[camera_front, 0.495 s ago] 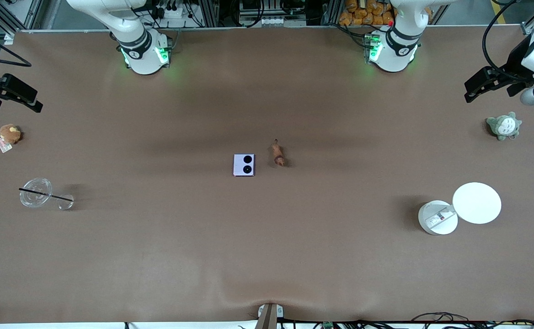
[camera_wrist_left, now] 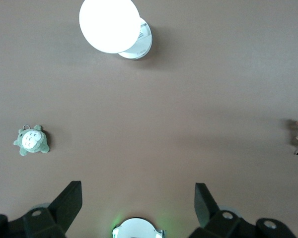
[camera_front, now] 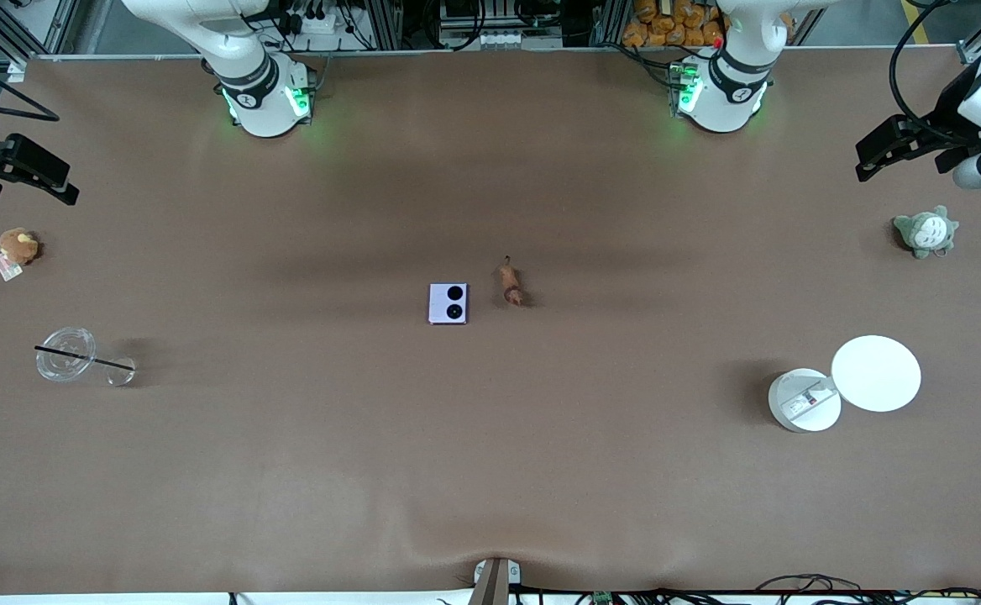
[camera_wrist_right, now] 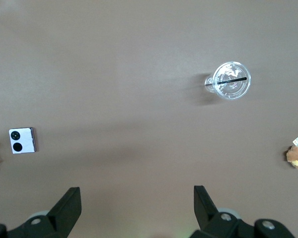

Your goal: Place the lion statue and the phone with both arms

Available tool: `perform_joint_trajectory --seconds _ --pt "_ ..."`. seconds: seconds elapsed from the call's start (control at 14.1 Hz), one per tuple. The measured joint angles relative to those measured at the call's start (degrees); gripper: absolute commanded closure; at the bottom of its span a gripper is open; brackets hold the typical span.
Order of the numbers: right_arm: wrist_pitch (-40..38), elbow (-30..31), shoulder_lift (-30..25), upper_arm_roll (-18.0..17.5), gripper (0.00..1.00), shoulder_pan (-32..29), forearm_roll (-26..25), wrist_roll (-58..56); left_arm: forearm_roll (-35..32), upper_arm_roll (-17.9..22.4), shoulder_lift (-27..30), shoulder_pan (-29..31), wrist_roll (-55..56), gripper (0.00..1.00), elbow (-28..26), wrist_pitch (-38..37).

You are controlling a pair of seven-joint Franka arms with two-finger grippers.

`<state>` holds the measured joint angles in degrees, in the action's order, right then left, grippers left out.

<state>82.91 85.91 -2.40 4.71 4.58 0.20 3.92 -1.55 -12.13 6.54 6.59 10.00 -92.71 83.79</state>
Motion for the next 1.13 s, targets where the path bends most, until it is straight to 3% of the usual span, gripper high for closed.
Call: perform_joint_trajectory --seconds 0.42,0.64,0.85,1.13 --pt "-0.67 0.00 0.00 0.00 0.00 0.00 -0.04 -0.18 0.36 -0.28 -1.02 -0.06 -0.04 0.00 0.37 -0.32" --pt "-0.77 0.00 0.00 0.00 0.00 0.00 -0.04 -0.18 4.17 -0.85 -2.40 -0.32 0.08 0.00 0.36 -0.52" --pt "-0.85 0.00 0.00 -0.04 0.00 0.01 -0.04 -0.20 5.60 -5.39 -6.03 -0.57 4.36 0.00 0.37 0.04" --pt "-0.88 0.00 0.00 -0.10 0.00 0.02 -0.04 -0.22 5.60 -12.89 -12.03 -1.78 14.85 0.00 0.38 6.45"
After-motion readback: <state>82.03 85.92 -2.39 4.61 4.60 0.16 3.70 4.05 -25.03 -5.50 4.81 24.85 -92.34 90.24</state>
